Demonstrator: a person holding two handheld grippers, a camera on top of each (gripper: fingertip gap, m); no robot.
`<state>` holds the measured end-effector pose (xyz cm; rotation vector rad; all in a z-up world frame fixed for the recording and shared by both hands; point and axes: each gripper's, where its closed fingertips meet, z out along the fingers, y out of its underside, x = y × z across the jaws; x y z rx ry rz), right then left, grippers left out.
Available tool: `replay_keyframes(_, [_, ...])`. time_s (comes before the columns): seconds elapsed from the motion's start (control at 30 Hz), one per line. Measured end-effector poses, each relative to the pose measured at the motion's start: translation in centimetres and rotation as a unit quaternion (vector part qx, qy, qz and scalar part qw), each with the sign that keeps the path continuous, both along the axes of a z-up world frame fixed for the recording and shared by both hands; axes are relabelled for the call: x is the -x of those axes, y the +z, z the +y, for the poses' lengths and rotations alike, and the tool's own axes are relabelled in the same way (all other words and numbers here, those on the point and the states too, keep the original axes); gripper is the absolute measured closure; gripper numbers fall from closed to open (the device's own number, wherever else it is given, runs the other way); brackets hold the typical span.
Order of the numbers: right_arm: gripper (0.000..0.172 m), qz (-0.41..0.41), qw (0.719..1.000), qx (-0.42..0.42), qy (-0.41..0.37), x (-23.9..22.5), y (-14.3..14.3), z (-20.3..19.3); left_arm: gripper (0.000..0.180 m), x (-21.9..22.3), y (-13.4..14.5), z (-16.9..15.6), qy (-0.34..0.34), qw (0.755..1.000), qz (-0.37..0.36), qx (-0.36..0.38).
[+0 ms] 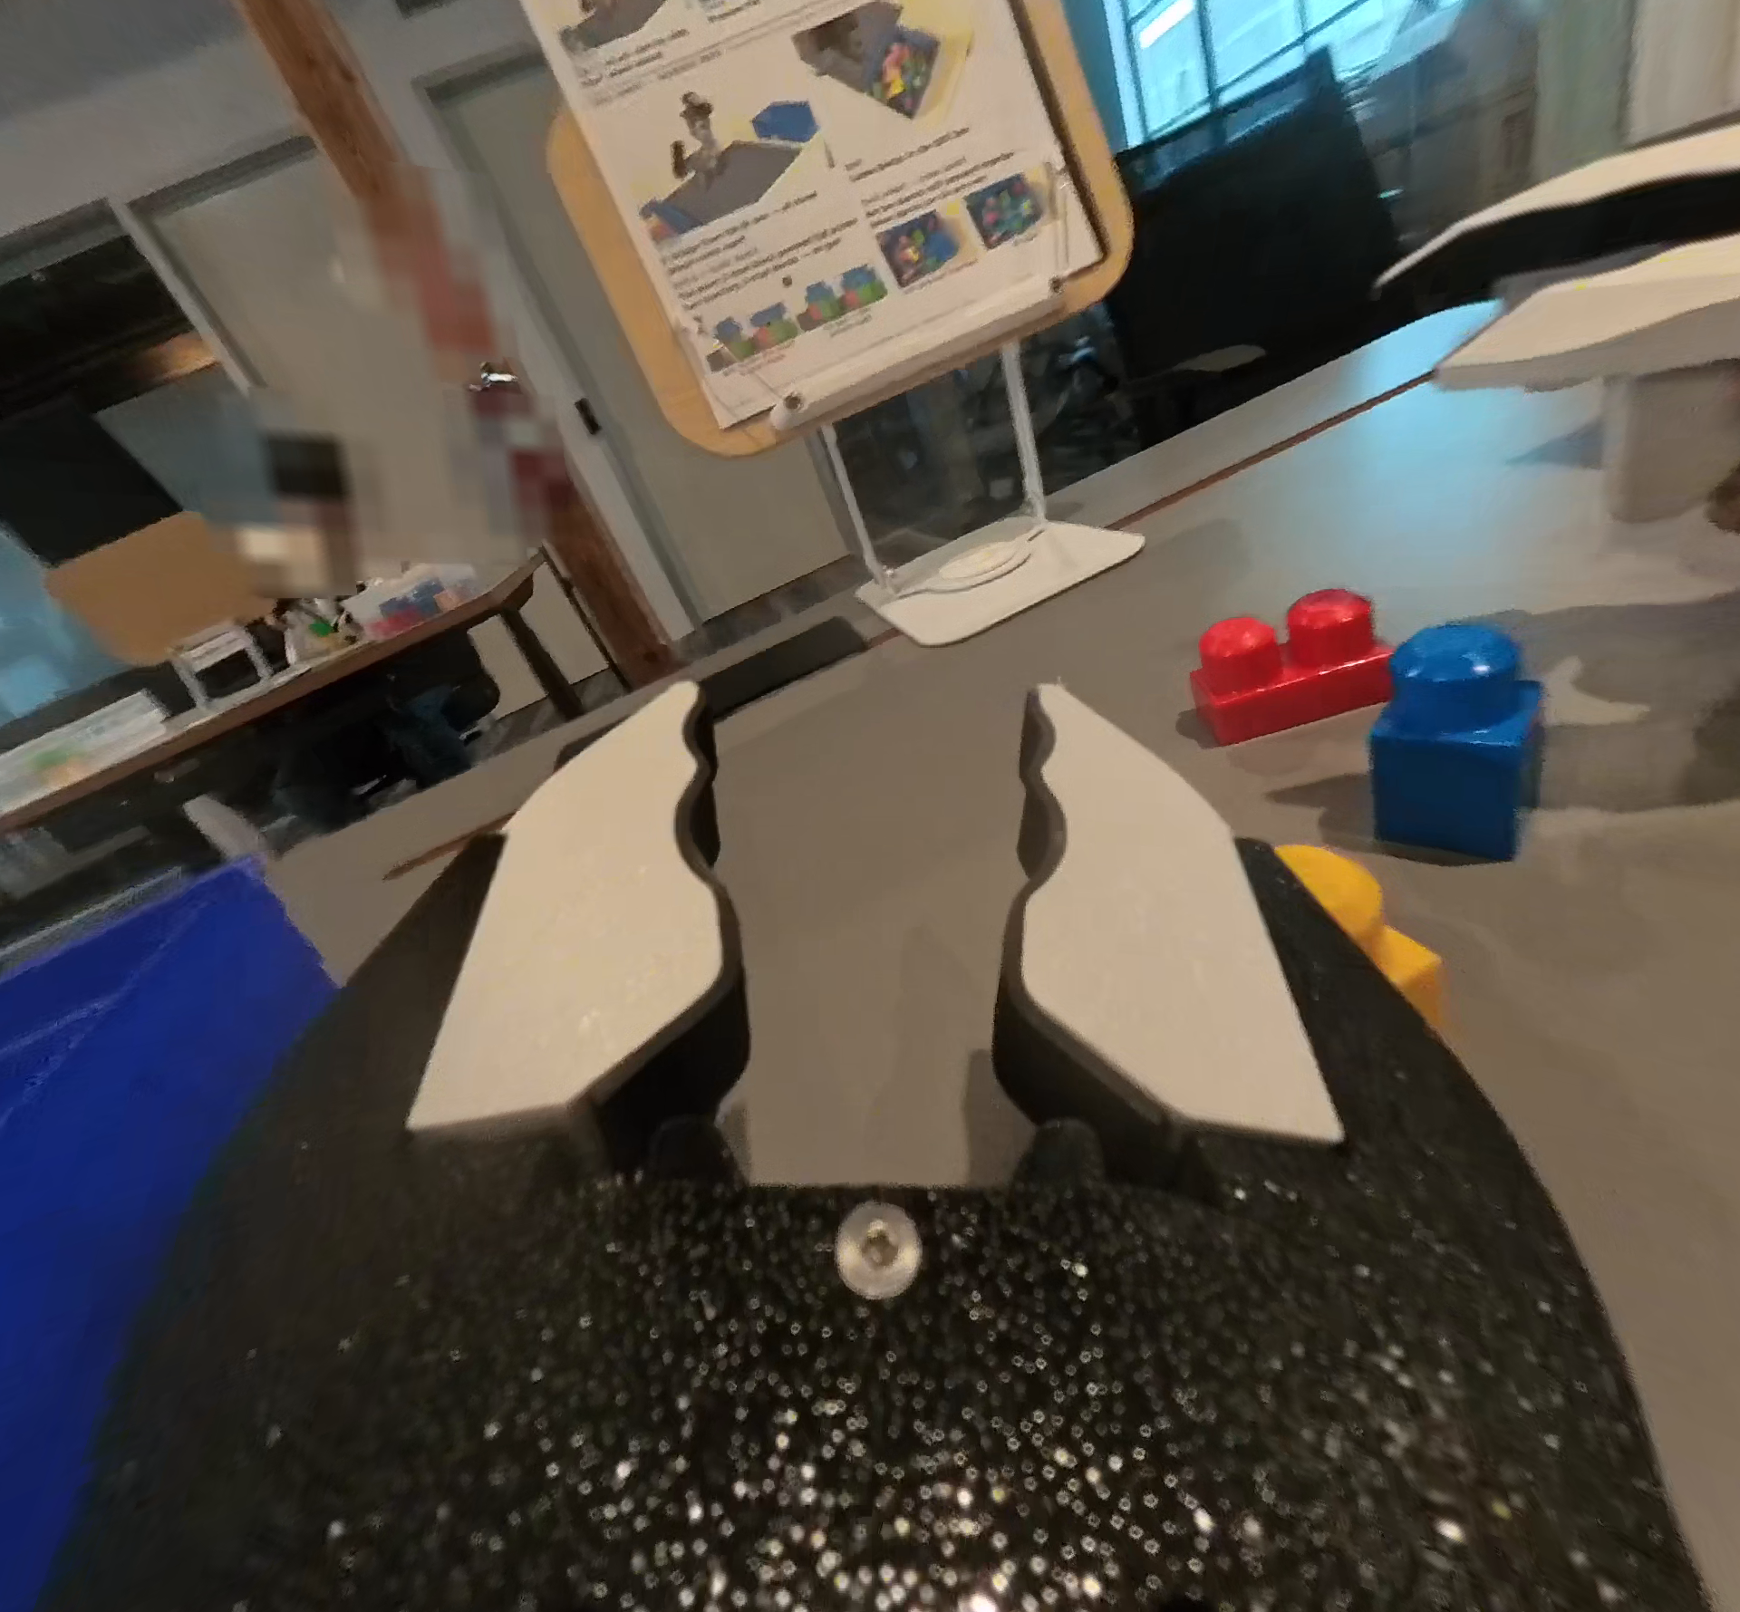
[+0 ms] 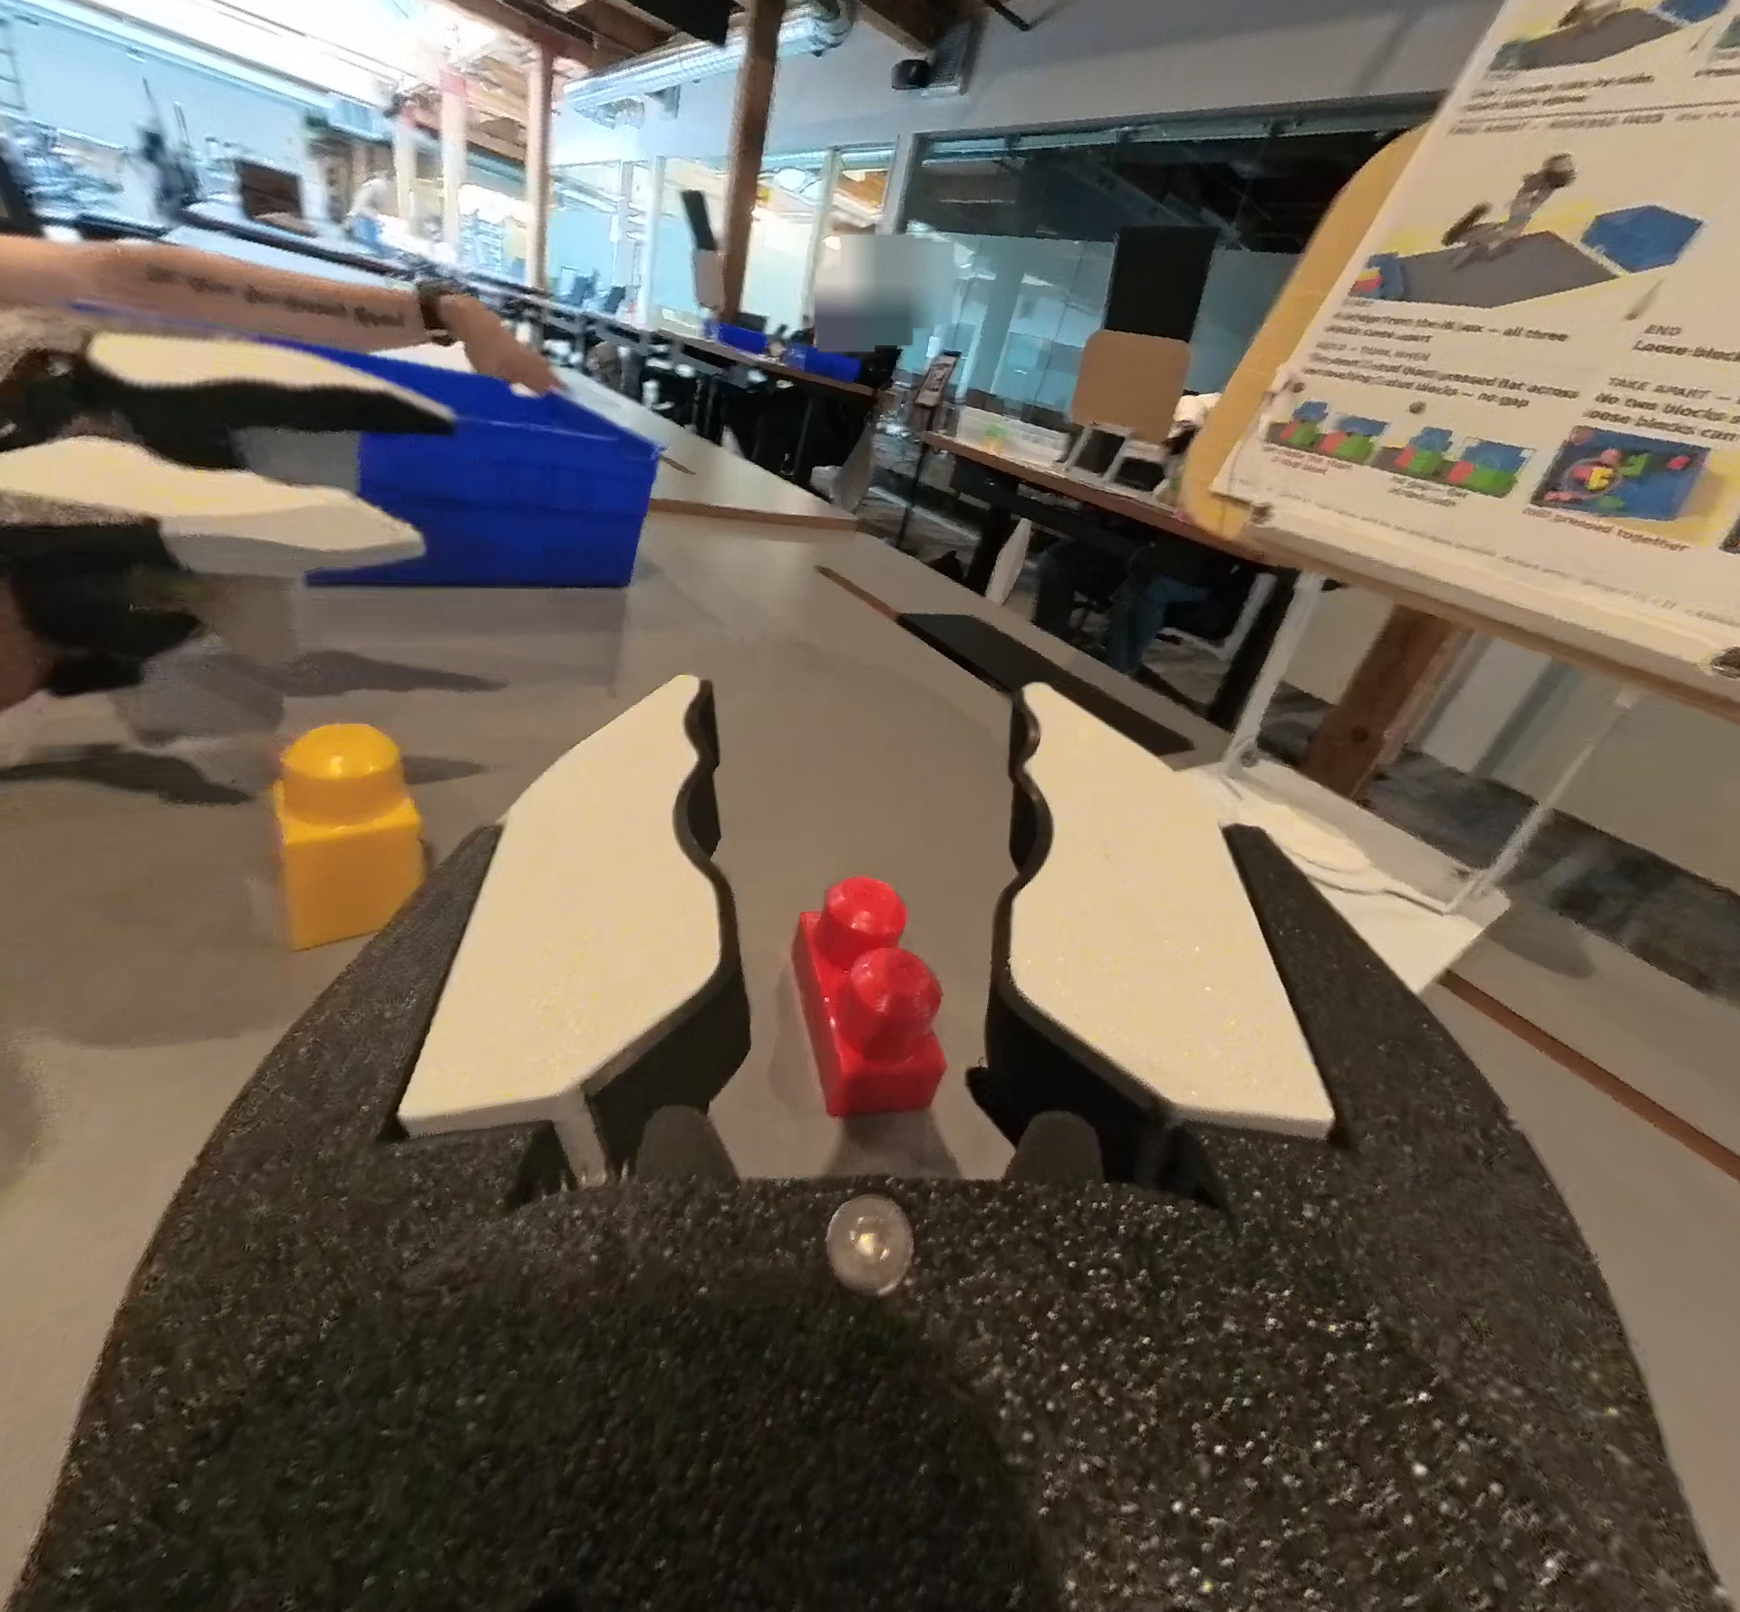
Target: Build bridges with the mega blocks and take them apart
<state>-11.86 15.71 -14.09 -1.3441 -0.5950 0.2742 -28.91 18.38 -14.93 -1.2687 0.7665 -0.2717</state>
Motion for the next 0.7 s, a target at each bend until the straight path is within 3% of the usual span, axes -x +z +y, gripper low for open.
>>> replay_keyframes(0.13, [0.119, -0.018, 0.997, 0.032, 0.068, 0.8, -0.2, -0.8, 0.123, -0.8, 0.6, -1.8, -0.110, 0.992, 0.034, 0.044])
replay_keyframes(0.27, [0.120, -0.018, 0.984, 0.099, 0.144, 1.5, -1.1, -1.6, 0.121, -1.8, -1.5, -4.8, -0.263, 0.944, 0.104, 0.169])
replay_keyframes(0.47, [0.124, -0.070, 0.943, 0.228, 0.232, 2.9, -5.4, -3.1, 0.125, -2.5, -5.3, -5.4, -0.325, 0.892, 0.212, 0.233])
replay_keyframes(0.7, [0.135, -0.121, 0.928, 0.247, 0.251, 3.8, -7.2, -3.7, 0.131, -3.5, -6.8, -5.5, -0.358, 0.860, 0.261, 0.251])
